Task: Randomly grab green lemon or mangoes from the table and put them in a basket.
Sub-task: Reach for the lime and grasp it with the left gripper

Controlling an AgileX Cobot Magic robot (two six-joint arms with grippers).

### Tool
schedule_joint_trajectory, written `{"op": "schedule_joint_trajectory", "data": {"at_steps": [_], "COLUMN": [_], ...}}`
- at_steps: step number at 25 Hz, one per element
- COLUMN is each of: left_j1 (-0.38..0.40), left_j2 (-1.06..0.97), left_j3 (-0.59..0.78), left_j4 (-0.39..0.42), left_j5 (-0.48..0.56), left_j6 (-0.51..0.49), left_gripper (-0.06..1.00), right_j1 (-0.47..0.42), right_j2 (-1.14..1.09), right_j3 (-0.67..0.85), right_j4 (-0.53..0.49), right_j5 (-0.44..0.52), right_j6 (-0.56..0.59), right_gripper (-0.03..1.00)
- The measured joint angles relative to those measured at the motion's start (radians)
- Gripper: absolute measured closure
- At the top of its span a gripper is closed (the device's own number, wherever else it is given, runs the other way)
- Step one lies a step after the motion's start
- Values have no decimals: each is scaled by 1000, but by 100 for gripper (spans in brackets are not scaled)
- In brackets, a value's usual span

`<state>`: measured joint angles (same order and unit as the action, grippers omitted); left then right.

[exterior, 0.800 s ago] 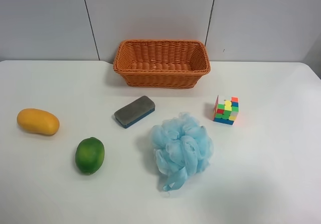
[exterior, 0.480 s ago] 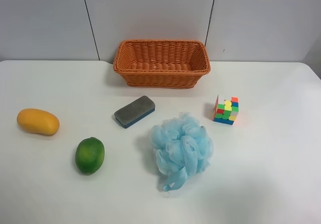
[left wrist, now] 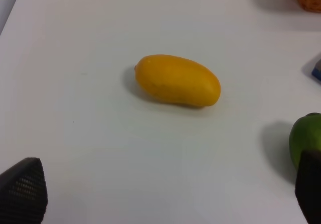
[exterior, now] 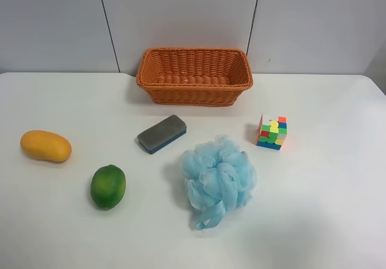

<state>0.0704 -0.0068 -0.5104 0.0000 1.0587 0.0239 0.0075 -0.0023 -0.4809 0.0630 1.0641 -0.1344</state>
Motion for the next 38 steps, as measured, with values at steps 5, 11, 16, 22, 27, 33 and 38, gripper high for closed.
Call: {"op": "schedule_joint_trajectory", "data": {"at_steps": [5,11,16,22,27,33,38], "left_j1": [0,0,0,-19,-142,-285,-417], "left_j2": [0,52,301,676,940,1172,1314], "left_j3": [0,-47,-207,-423,-516,-535,-535], "left_j4": [0,-8,-10,-7,52,60,60], "left_j5": [0,35,104,149,147,139,54], "left_j6": [0,-1,-1,-24,-138,-305,-436], "left_gripper": [-5,-5,-5,-5,-5,-5,-5], "right_j1": [0,0,0,0,0,0,0], "right_j2": [0,0,0,0,0,0,0], "right_j3": [0,0,0,0,0,0,0], "right_j4": [0,0,0,0,0,0,0], "right_j5": [0,0,0,0,0,0,0], "right_j6": [0,0,0,0,0,0,0], "right_gripper": [-2,-2,-2,-2,-2,-2,-2]}}
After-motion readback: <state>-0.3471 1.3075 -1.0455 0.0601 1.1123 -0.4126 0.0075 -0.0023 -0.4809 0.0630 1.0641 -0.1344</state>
